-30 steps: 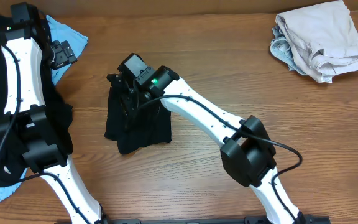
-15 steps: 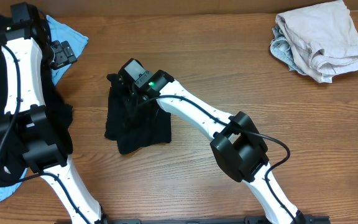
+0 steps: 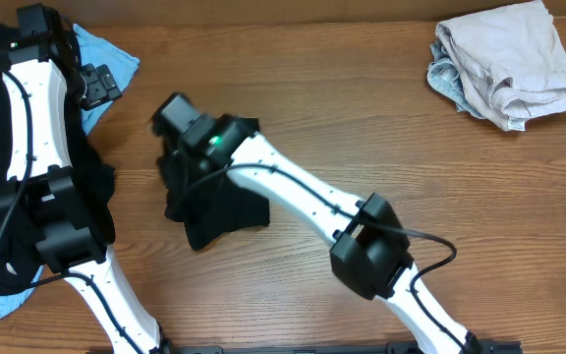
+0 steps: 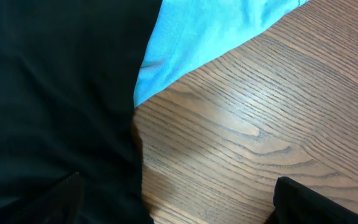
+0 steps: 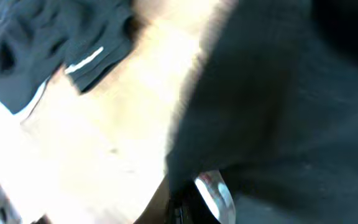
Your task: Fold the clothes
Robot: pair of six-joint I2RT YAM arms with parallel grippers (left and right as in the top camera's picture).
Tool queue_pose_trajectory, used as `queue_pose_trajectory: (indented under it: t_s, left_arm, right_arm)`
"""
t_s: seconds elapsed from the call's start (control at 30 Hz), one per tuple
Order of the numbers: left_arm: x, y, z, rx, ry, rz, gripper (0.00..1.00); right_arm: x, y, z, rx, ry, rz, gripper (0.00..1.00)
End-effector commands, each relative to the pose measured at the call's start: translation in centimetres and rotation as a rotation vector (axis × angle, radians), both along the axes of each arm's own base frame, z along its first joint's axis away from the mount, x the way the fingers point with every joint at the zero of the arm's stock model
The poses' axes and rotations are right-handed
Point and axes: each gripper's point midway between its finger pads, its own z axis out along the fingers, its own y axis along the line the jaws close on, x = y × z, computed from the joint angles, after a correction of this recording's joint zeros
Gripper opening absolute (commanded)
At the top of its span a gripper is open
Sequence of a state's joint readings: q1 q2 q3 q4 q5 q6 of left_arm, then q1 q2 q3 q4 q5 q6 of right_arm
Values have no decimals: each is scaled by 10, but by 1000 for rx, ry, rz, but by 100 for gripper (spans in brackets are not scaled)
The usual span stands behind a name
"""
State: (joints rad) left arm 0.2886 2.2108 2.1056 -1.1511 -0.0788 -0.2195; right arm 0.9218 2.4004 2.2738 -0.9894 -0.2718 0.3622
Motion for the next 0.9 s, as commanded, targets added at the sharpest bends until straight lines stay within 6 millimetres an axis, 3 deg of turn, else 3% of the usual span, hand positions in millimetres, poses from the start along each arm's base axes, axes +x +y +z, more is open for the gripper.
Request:
queue_pose_trajectory:
  t_s: [0.0, 0.1, 0.13, 0.17, 0.23, 0.4, 0.57, 0.63, 0.73, 0.77, 0.87]
  left_arm:
    - [2, -1, 6, -9, -21, 15, 100]
    - [2, -1, 6, -9, -21, 15, 100]
    - [2, -1, 6, -9, -21, 15, 100]
    - [2, -1, 6, -9, -21, 15, 100]
    - [2, -1, 6, -9, -20, 15, 100]
    - [2, -1, 6, -7, -19, 8, 100]
    - [2, -1, 6, -7, -19, 8, 100]
    - [2, -1, 6, -8, -20, 9, 100]
    - [2, -2, 6, -8, -19, 8, 100]
    - [2, -2, 6, -8, -18, 8, 100]
    - [2, -2, 6, -8, -18, 8, 100]
  right_arm:
    - [-22, 16, 13, 35, -9, 73, 5]
    - [-35, 24, 16, 60, -12, 144, 34]
    - [-38, 26, 16, 67, -9, 165, 49]
    - [-38, 25, 17, 66, -8, 165, 53]
    - [-31, 19, 22, 63, -7, 148, 57]
    - [19, -40, 48, 26, 29, 8, 59]
    - [59, -124, 33, -89, 151, -146, 63]
    - [67, -147, 23, -110, 188, -158, 70]
    - [71, -166, 5, -116, 252, -187, 80]
    - [67, -165, -9, -73, 305, -165, 86]
    - [56, -155, -25, 13, 392, -133, 84]
